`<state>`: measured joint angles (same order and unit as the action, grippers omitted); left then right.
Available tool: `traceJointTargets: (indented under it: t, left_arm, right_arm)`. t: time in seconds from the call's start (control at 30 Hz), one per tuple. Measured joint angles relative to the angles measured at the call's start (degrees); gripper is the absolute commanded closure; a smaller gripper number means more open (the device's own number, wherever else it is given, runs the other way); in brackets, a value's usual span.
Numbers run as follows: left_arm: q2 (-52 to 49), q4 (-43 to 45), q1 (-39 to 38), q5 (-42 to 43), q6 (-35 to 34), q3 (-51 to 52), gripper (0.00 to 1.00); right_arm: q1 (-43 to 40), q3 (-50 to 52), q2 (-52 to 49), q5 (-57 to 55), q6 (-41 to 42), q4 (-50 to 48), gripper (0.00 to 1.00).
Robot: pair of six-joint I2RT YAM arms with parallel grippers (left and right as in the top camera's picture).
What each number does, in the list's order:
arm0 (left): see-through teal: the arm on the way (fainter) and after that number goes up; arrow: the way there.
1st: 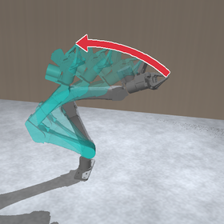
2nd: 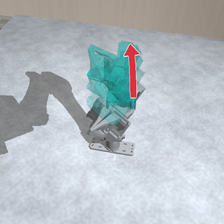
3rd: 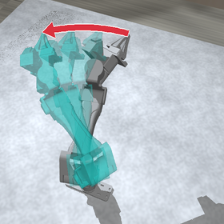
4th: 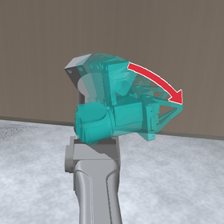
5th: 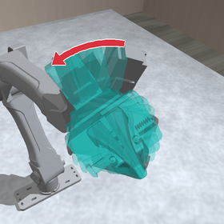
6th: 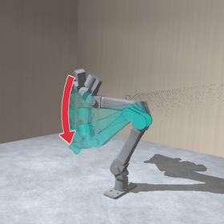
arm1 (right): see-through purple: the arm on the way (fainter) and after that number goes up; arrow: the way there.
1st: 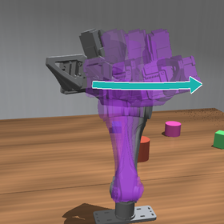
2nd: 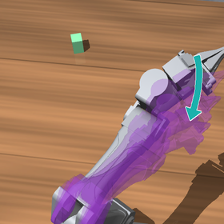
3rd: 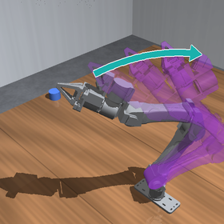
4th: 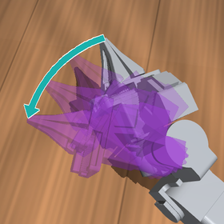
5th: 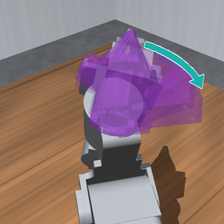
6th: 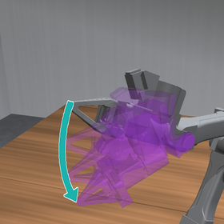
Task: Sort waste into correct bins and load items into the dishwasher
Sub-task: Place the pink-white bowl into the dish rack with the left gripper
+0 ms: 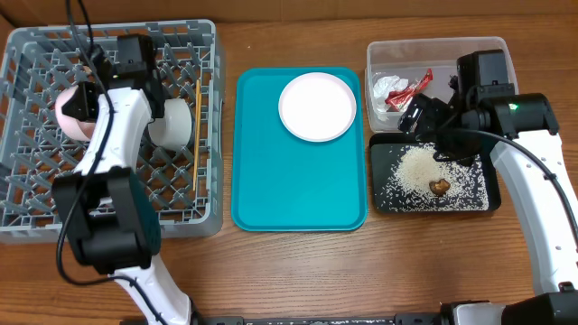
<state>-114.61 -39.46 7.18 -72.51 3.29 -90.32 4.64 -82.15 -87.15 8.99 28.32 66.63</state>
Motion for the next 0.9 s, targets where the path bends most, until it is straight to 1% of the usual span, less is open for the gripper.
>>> traceJointTargets:
  t: [0.1,0.27,0.33,0.37,0.4,0.5,0.6,0.73,0.87,0.9]
  left_arm:
    - [-1.9,3.1,-0.1,-2.4,2.9,0.0,0.96]
    - [-2.1,4.2,-1.2,-2.8,4.7,0.0,0.96]
    - [-2.3,4.2,-2.3,-2.7,5.0,0.0,0.94]
    - [-2.4,4.2,-2.7,-2.7,5.3,0.0,0.92]
    - [-2.6,4.2,-3.1,-2.7,5.4,0.0,0.87]
    - [-2.8,3.9,-4.3,-2.5,5.9,0.0,0.64]
    - [-2.9,3.7,-5.9,-2.5,6.2,0.0,0.6]
    - [-2.9,3.5,-8.1,-2.5,6.1,0.0,0.57]
    - [-2.8,3.5,-10.3,-2.5,6.1,0.0,0.48]
    - [-2.7,3.5,-10.9,-2.3,6.1,0.0,0.44]
  right_arm:
    - [0.0,0.0,0.0,0.0,0.0,0.0,0.0]
    - [0.0,0.0,0.0,0.0,0.0,0.0,0.0]
    - [0.0,0.0,0.0,0.0,0.0,-0.1,0.0]
    - [0.0,0.0,0.0,0.0,0.0,-0.1,0.0]
    - [0.0,0.0,0.0,0.0,0.0,-0.1,0.0]
    - [0.0,0.0,0.0,0.0,0.0,0.0,0.0]
    - [0.0,0.0,0.0,0.0,0.0,0.0,0.0]
    - [0.0,0.0,0.0,0.0,0.0,0.0,0.0]
    - [0.0,0.0,0.0,0.0,0.0,0.3,0.0]
    - [0.0,0.0,0.0,0.0,0.0,0.5,0.0]
